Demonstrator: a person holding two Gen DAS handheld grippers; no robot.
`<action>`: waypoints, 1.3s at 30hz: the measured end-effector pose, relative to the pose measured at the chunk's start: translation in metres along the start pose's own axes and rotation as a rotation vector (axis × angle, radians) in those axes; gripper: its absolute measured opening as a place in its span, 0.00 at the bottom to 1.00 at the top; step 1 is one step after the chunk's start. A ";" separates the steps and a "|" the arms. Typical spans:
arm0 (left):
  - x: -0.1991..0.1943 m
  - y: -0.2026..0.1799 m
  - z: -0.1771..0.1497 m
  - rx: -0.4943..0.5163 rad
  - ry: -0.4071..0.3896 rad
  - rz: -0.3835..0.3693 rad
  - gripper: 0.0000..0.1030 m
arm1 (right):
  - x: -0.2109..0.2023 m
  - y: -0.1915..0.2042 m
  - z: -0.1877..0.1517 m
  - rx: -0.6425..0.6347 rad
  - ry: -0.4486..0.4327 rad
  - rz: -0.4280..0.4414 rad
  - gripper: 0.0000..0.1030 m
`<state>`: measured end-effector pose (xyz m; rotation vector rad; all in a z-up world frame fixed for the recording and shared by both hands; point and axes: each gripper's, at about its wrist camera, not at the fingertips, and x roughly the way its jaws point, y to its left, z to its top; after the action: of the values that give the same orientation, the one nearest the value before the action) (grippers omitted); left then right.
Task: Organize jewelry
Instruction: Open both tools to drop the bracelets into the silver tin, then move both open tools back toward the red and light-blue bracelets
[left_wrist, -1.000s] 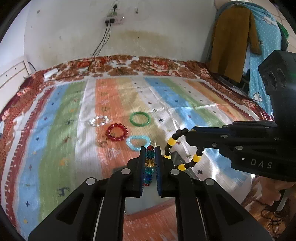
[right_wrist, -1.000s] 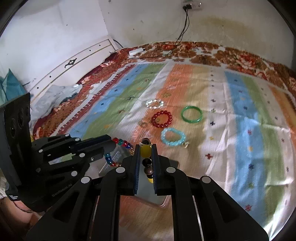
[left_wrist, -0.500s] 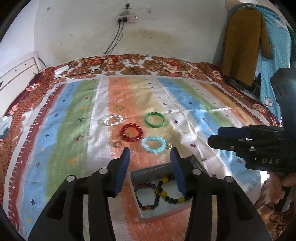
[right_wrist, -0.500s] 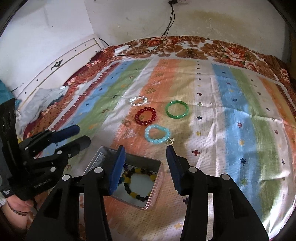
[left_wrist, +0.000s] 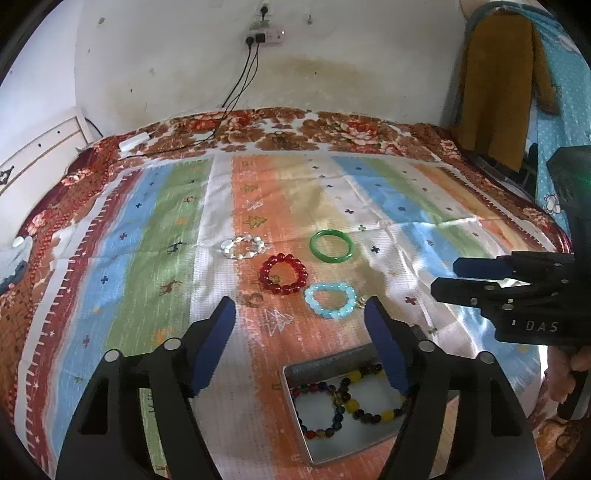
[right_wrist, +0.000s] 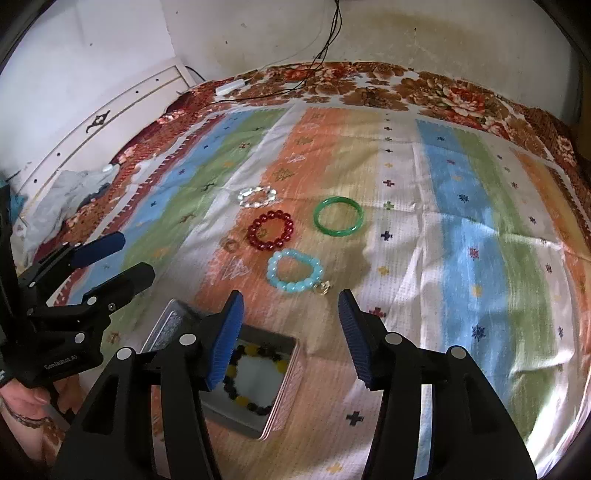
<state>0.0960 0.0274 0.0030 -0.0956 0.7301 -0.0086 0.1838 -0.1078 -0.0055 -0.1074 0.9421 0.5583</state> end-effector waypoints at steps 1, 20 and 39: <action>0.002 0.002 0.002 -0.008 0.003 0.000 0.74 | 0.001 -0.001 0.001 0.000 -0.001 -0.002 0.53; 0.048 0.021 0.030 -0.046 0.062 0.086 0.88 | 0.028 -0.013 0.017 0.019 0.039 -0.027 0.68; 0.088 0.029 0.045 -0.054 0.137 0.100 0.88 | 0.064 -0.016 0.030 -0.001 0.115 -0.039 0.68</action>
<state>0.1907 0.0560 -0.0249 -0.1109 0.8712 0.1009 0.2435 -0.0857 -0.0406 -0.1604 1.0498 0.5208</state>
